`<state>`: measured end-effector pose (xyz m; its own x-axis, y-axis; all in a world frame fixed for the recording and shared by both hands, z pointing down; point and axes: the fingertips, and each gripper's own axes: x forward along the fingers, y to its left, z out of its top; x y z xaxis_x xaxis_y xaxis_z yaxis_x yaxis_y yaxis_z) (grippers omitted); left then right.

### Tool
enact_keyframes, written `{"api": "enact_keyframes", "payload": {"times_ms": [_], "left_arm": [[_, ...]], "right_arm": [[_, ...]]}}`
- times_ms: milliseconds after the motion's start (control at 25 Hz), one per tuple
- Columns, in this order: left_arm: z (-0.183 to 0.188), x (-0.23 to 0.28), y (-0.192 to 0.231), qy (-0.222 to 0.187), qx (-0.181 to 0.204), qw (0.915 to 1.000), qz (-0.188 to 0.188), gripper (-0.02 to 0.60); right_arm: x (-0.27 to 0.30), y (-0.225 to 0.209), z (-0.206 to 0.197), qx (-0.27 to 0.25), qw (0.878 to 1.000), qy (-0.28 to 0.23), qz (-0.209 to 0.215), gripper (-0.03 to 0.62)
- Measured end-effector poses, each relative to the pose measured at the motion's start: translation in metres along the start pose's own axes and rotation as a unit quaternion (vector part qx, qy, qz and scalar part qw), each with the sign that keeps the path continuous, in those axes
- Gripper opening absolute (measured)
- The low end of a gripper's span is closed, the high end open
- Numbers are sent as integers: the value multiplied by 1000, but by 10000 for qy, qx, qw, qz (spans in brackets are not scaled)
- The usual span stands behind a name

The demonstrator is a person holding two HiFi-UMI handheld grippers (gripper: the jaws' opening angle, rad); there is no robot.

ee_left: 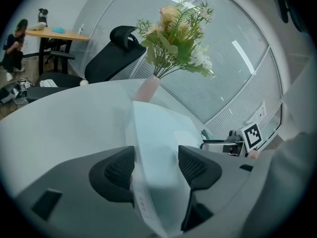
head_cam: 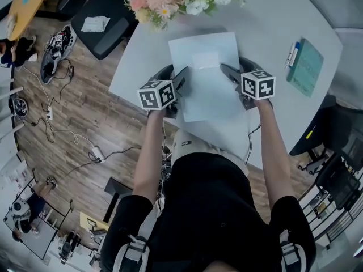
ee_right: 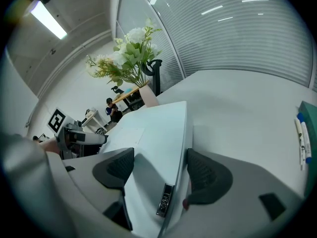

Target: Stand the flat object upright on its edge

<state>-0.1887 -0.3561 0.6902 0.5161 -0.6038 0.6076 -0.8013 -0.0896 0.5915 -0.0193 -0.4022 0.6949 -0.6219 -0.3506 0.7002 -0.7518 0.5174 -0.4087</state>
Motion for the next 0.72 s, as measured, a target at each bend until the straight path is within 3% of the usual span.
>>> {"api": "enact_keyframes", "payload": {"times_ms": [720], "left_arm": [[23, -33, -52, -264, 614, 9978, -23, 268]], "right_arm": [[-67, 16, 15, -86, 9980, -559, -279, 321]]}}
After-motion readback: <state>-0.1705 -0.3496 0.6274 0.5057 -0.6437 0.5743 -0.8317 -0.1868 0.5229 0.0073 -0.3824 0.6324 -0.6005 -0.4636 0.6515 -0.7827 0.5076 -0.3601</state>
